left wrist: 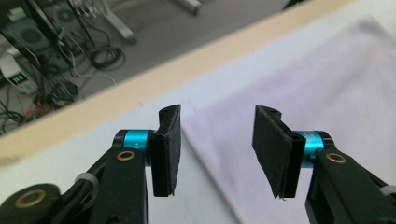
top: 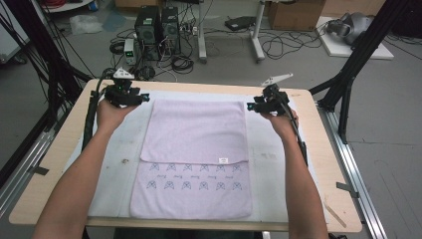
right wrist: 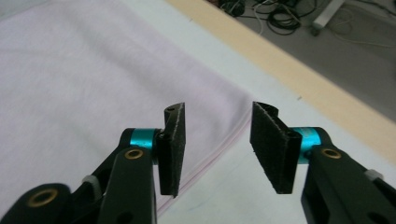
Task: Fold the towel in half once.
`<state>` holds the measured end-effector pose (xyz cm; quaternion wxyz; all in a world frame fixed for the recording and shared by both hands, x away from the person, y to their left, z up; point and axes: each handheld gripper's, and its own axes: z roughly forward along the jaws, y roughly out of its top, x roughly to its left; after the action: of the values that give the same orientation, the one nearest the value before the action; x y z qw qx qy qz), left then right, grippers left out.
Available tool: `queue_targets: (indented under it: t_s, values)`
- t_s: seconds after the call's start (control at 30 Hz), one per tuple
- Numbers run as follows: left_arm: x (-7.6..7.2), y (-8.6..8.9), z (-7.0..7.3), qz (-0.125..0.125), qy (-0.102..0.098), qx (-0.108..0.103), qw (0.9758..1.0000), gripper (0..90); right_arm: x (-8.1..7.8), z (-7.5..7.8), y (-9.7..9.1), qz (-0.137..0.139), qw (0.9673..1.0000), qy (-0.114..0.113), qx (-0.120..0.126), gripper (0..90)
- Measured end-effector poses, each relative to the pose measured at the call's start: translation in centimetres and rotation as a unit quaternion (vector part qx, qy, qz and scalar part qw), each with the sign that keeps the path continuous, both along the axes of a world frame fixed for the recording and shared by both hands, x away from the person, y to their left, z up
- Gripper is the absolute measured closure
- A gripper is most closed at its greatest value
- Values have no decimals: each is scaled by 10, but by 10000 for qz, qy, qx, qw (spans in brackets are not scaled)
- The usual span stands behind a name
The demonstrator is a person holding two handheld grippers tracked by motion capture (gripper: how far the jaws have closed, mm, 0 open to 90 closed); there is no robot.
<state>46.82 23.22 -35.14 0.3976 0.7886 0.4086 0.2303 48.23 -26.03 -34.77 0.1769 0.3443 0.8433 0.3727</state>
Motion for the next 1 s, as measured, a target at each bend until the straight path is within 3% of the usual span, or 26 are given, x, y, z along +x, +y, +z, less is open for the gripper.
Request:
queue_targets:
  t_s: [0.07, 0.1, 0.13, 0.2, 0.23, 0.27, 0.33, 0.47, 0.63, 0.73, 0.77, 0.83, 1.0]
  values:
    - [-9, 3, -12, -129, 165, -23, 9998, 498, -12, -11, -1, 97, 9998, 126, 76, 521]
    - [-14, 4, -16, -177, 169, -44, 9997, 498, -14, -14, -1, 160, 9992, 374, 26, 493]
    - [-19, 5, -21, -227, 174, -51, 9996, 499, -17, -16, 0, 177, 9988, 461, 16, 496]
    - [-32, 6, -29, -366, 177, -78, 9991, 498, -33, -23, 2, 303, 9993, 209, -68, 514]
    - [-38, 5, -32, -438, 158, -56, 9989, 499, -40, -26, 3, 343, 9992, 204, -38, 513]
    - [-45, 5, -35, -510, 157, -48, 9986, 498, -47, -29, 3, 386, 9988, 270, 94, 513]
    - [-57, 5, -39, -673, 167, -73, 9976, 498, -59, -36, 3, 485, 9983, 321, 51, 513]
    - [-83, 5, -46, -975, 94, -129, 9951, 497, -82, -47, 1, 612, 9971, 356, 269, 514]
    - [-107, 9, -57, -1156, 60, -210, 9930, 553, -106, -60, -1, 798, 9954, 382, 357, 532]
    - [-116, 10, -65, -1258, 143, -195, 9918, 606, -114, -65, 1, 871, 9936, 659, 289, 522]
    - [-119, 10, -68, -1265, 198, -156, 9916, 616, -118, -65, 3, 904, 9937, 590, 292, 525]
    - [-122, 8, -73, -1279, 198, -143, 9915, 620, -128, -67, 5, 914, 9948, 217, 386, 551]
    - [-122, 5, -78, -1377, 268, -125, 9900, 618, -131, -74, 5, 901, 9948, 253, 412, 548]
